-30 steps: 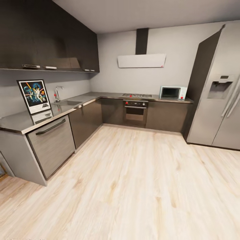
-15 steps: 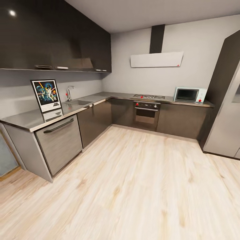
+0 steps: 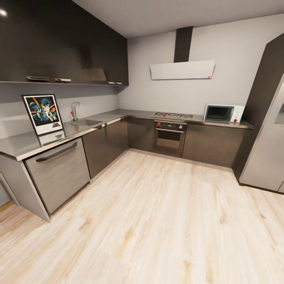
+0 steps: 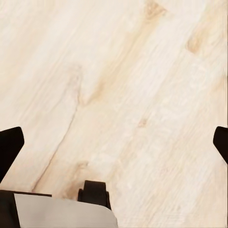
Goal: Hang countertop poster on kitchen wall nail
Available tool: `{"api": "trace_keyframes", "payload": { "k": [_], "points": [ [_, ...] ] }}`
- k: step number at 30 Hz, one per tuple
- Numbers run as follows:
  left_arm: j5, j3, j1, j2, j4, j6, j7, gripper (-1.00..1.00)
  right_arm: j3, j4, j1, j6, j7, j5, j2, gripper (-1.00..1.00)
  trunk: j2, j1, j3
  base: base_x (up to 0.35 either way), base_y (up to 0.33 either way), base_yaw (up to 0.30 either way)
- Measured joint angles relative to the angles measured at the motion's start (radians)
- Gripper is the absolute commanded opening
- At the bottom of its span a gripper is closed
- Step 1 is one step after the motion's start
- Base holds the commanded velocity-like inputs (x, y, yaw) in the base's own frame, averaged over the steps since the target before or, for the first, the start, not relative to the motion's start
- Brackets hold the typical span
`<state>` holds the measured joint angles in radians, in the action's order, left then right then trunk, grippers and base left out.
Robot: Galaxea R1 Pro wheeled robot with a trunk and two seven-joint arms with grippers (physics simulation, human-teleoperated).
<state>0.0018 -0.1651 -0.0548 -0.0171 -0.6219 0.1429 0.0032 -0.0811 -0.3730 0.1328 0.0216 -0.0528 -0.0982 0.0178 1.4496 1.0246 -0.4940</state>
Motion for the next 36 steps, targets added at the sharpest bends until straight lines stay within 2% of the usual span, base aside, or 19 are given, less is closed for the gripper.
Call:
{"api": "trace_keyframes", "payload": {
  "k": [9, 36],
  "points": [
    [0.0, -0.018, 0.0, 0.0, -0.001, 0.0, 0.0, 1.0, -0.003, -0.001, 0.0, 0.001, -0.004, -0.001, 0.0, 1.0, 0.0, 0.0, 0.0, 0.221, -0.278, 0.199],
    [0.0, -0.02, 0.0, 0.0, -0.001, 0.0, 0.0, 1.0, -0.002, -0.001, 0.0, 0.002, -0.006, -0.002, 0.0, 1.0, 0.0, 0.0, 0.0, 0.221, -0.278, 0.288]
  ]
}}
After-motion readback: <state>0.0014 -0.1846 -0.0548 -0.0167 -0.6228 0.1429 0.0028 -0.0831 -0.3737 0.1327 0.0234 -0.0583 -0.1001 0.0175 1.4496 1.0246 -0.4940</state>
